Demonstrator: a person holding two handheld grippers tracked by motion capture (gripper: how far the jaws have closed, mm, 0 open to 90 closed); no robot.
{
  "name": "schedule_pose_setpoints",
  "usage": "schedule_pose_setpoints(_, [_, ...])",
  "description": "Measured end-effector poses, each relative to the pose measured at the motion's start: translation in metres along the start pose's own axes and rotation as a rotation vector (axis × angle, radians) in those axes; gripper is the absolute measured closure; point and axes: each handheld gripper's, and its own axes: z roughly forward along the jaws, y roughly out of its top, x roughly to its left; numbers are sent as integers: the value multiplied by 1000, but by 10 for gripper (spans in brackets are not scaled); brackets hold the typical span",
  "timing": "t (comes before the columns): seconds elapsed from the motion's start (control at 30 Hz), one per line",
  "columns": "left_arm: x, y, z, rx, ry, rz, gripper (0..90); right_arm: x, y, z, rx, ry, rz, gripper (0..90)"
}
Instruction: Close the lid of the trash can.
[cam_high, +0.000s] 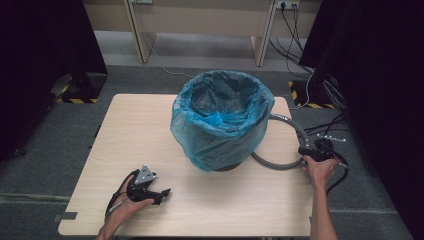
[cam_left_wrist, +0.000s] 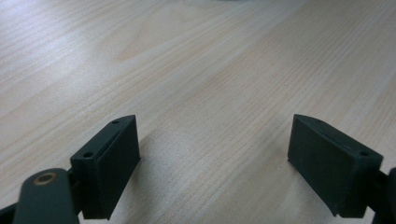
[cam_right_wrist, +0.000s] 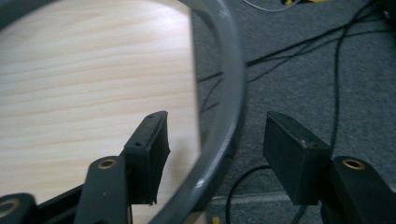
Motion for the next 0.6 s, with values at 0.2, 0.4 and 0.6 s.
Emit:
schedule_pose_setpoints(0.2, [0, 0, 0, 0, 1, 0, 155, -10, -1, 11, -41, 8, 77, 491])
schedule_pose_setpoints(0.4, [0, 0, 0, 0, 3, -1, 155, -8, 3, 16, -18, -17, 40, 662])
schedule_pose_setpoints(0.6, [0, 0, 0, -1, 5, -3, 156, -3, 7, 16, 2, -86, 41, 758])
